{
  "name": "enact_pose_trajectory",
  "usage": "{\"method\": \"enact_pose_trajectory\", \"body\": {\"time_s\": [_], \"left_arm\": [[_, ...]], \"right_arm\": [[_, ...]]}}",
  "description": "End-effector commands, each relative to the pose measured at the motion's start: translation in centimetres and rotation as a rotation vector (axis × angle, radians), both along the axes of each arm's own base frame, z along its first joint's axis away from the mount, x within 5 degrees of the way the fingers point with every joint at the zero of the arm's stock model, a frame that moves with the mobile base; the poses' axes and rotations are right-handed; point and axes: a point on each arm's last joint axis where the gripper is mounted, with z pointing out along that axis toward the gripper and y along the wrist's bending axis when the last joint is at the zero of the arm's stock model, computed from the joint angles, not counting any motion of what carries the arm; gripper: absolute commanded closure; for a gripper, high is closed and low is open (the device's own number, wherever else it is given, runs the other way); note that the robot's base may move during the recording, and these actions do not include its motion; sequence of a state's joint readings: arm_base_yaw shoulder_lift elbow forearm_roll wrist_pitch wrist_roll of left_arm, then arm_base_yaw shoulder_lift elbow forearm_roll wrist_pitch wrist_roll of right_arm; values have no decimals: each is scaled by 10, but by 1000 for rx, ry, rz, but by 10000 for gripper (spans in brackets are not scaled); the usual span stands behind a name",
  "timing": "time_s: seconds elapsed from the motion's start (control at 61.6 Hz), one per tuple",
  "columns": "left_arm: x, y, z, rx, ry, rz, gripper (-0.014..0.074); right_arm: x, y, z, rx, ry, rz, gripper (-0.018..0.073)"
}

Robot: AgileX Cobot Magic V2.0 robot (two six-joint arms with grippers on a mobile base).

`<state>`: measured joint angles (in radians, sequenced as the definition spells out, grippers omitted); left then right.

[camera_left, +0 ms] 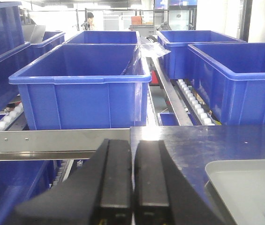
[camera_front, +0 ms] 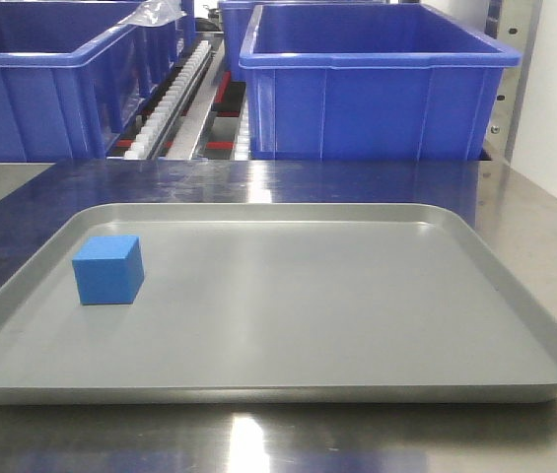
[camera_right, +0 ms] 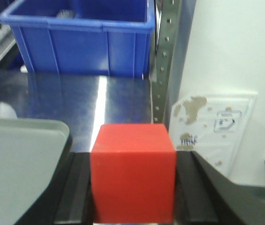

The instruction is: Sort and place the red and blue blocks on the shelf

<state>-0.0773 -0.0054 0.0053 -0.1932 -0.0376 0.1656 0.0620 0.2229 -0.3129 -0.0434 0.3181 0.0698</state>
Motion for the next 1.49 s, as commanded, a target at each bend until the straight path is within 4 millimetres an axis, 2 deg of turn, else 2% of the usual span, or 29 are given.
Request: {"method": "enact_pose_trajectory", "body": {"time_s": [0.0,0.146,1.477], "left_arm": [[-1,1,-1,-22,-66,7,472],[-1,1,-1,-22,-66,7,472],[-1,1,-1,-23,-64,7,472]], "right_arm": [[2,1,17,18,-194,5,482],[3,1,16,22,-283,9,482],[4,1,14,22,-273,9,482]]}}
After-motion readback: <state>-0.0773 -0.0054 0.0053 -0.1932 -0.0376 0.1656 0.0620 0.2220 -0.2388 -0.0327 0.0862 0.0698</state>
